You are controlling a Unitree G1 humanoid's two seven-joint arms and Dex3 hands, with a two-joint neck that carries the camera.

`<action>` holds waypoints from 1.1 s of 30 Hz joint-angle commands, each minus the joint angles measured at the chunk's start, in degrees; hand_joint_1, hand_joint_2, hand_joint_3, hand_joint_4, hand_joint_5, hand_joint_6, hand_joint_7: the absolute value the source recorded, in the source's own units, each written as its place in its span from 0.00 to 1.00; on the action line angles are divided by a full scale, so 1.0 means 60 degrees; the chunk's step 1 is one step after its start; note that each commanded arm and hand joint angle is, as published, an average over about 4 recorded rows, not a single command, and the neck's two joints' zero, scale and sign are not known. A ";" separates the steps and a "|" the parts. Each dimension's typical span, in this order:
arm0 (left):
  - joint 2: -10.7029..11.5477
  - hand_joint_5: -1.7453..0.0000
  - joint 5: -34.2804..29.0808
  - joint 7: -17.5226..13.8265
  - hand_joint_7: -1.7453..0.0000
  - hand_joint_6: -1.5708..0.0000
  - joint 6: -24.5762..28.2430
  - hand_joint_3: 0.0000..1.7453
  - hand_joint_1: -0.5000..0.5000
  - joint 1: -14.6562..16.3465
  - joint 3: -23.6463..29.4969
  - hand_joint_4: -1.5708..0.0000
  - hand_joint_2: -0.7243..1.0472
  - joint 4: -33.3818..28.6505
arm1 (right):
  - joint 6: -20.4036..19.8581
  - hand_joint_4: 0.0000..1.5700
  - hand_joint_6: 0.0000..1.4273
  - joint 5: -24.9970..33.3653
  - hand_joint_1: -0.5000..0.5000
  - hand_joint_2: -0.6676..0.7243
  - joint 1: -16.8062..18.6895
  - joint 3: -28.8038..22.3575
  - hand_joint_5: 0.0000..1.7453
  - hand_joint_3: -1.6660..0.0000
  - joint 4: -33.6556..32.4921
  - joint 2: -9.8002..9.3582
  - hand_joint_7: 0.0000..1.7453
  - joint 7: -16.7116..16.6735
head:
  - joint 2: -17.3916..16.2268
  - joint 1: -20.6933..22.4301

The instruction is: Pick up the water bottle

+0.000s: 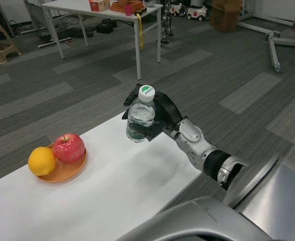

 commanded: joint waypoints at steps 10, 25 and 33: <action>-0.0057 0.94 0.0408 0.0125 1.00 1.00 -0.0024 0.05 0.00 0.0335 0.0266 1.00 0.35 -0.0523 | -0.0024 0.91 0.58 0.0020 0.50 0.09 -0.2584 0.1698 0.61 0.05 0.1330 0.0119 0.72 -0.0322 | 0.1211 0.2380; -0.0189 0.94 0.0811 0.0305 1.00 1.00 0.0031 0.04 0.00 0.0544 0.0233 1.00 0.35 -0.1135 | -0.0010 0.90 0.58 0.0002 0.50 0.09 -0.3632 0.2577 0.61 0.05 0.1879 0.0383 0.72 -0.0396 | 0.1959 0.4097; -0.0222 0.94 0.0939 0.0327 1.00 1.00 0.0035 0.03 0.00 0.0577 0.0193 1.00 0.35 -0.1303 | -0.0010 0.89 0.58 -0.0013 0.50 0.07 -0.3767 0.2617 0.61 0.05 0.1733 0.0489 0.72 -0.0440 | 0.2124 0.4153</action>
